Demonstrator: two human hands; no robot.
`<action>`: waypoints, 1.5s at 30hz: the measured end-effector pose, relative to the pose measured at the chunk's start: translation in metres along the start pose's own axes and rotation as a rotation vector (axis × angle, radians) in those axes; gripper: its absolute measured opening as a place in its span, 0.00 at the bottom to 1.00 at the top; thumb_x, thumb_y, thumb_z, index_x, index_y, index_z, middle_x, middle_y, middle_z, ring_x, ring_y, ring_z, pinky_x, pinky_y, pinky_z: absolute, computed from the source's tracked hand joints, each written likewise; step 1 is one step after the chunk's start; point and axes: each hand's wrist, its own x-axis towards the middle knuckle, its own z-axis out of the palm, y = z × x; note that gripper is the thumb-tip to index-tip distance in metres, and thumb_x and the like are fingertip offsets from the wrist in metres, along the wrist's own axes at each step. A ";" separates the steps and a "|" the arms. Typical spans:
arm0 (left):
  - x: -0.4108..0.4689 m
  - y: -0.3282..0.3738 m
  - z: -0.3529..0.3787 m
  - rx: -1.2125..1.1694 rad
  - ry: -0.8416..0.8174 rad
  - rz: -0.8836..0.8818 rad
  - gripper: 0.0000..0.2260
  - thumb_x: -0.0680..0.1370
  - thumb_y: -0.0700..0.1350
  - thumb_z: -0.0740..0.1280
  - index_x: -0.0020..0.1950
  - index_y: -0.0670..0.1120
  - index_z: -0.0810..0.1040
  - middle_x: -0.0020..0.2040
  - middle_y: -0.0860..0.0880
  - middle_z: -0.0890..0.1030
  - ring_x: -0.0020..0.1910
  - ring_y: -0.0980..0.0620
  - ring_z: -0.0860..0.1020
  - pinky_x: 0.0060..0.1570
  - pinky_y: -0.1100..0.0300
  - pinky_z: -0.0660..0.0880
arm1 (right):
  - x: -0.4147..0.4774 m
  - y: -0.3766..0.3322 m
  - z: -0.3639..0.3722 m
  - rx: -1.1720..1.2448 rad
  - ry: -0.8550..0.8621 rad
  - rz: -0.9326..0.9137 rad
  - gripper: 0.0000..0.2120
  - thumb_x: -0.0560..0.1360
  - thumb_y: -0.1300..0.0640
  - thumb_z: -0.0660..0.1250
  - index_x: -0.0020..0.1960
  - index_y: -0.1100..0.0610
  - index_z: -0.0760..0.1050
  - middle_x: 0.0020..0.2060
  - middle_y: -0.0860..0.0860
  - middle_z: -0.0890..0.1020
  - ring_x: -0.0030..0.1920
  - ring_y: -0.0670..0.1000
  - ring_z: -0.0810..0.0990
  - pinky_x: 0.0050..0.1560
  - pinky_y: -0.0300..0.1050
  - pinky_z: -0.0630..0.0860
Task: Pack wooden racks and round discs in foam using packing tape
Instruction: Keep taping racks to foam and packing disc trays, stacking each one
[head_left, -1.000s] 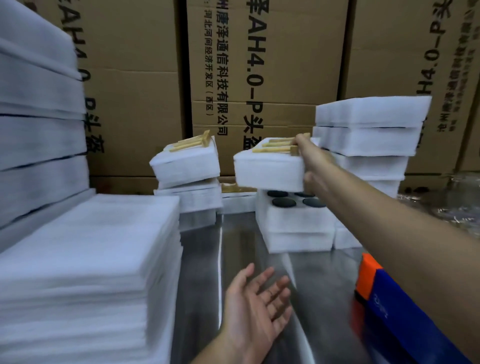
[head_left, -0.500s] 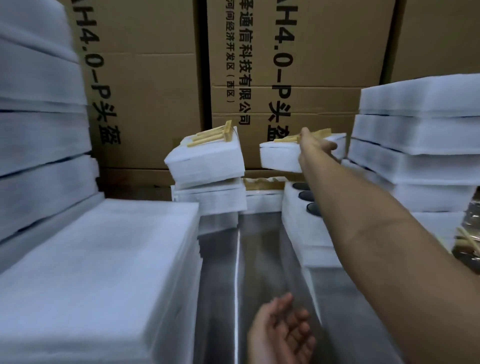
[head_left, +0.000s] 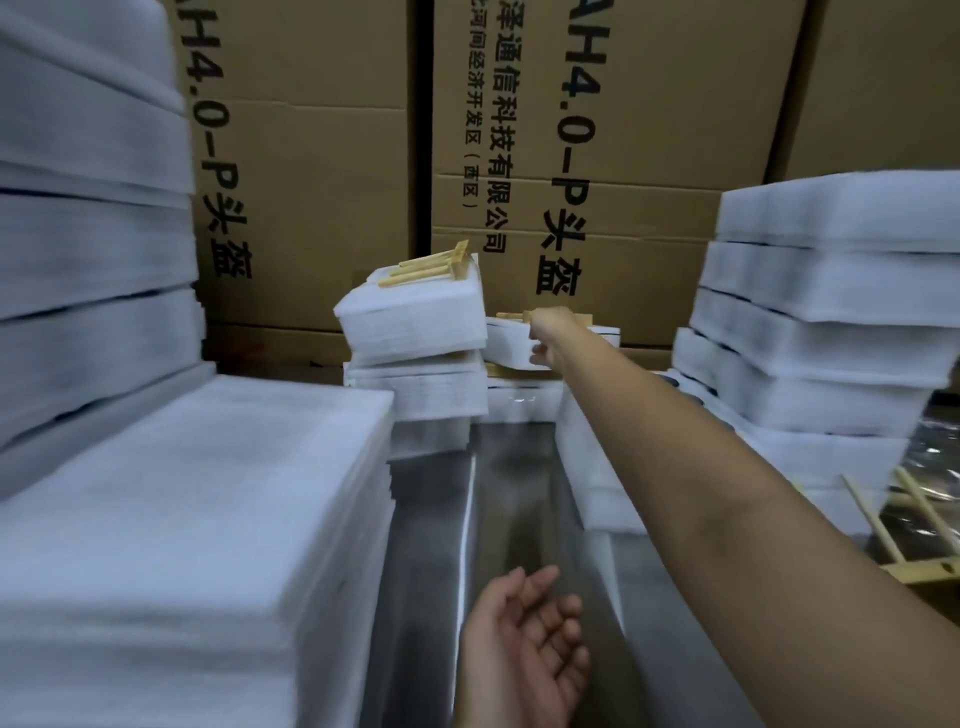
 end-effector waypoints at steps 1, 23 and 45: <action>-0.001 -0.002 0.001 0.002 -0.003 0.004 0.13 0.76 0.48 0.59 0.45 0.40 0.78 0.28 0.43 0.76 0.26 0.50 0.70 0.30 0.61 0.64 | -0.011 -0.001 -0.002 -0.021 0.013 -0.029 0.13 0.78 0.64 0.55 0.61 0.63 0.69 0.50 0.58 0.72 0.44 0.56 0.72 0.50 0.48 0.76; -0.008 0.010 -0.007 0.328 0.059 0.598 0.07 0.76 0.38 0.63 0.39 0.45 0.76 0.23 0.51 0.75 0.19 0.61 0.68 0.19 0.70 0.61 | -0.130 0.093 -0.126 -1.344 0.041 -0.263 0.25 0.78 0.55 0.61 0.72 0.41 0.58 0.69 0.59 0.65 0.70 0.61 0.60 0.68 0.57 0.56; -0.006 0.020 -0.015 0.181 -0.065 0.440 0.24 0.80 0.53 0.55 0.74 0.46 0.61 0.75 0.44 0.62 0.72 0.47 0.63 0.73 0.50 0.58 | -0.374 0.158 -0.104 -1.125 0.232 -0.662 0.23 0.56 0.52 0.77 0.50 0.41 0.79 0.39 0.50 0.78 0.41 0.55 0.79 0.49 0.48 0.62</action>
